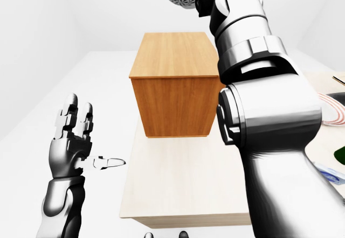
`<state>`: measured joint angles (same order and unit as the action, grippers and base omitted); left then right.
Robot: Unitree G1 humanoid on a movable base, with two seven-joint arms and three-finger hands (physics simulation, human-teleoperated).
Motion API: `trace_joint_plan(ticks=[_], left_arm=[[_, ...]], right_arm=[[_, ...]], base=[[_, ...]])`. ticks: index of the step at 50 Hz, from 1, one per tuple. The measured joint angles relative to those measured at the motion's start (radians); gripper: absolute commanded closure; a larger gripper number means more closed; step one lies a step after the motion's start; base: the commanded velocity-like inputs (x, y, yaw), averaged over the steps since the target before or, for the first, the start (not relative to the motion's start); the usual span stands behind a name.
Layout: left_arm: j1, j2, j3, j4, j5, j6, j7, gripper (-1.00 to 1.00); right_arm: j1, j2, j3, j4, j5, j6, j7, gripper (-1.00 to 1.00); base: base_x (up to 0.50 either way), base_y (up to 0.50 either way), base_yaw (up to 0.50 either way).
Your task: Put the bowl on the top of the cabinet.
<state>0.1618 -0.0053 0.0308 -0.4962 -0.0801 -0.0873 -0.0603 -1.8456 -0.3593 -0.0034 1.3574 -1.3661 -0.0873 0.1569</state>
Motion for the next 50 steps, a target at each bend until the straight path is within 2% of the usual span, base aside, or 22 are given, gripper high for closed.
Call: trace_joint_plan(ticks=[24,50], left_arm=[[-0.003,0.000,0.000,0.002,0.001,0.000,0.002,-1.00],[-0.006,0.000,0.004,-0.001,-0.001,0.000,0.001,-1.00]], right_arm=[[0.124,0.007,0.019,-0.004,0.011,0.000,-0.032,1.00],[0.196,0.029,0.031,-0.007,0.024,0.000,-0.050,1.00]], base=[[0.00,0.00,0.00],[0.00,0.00,0.00]])
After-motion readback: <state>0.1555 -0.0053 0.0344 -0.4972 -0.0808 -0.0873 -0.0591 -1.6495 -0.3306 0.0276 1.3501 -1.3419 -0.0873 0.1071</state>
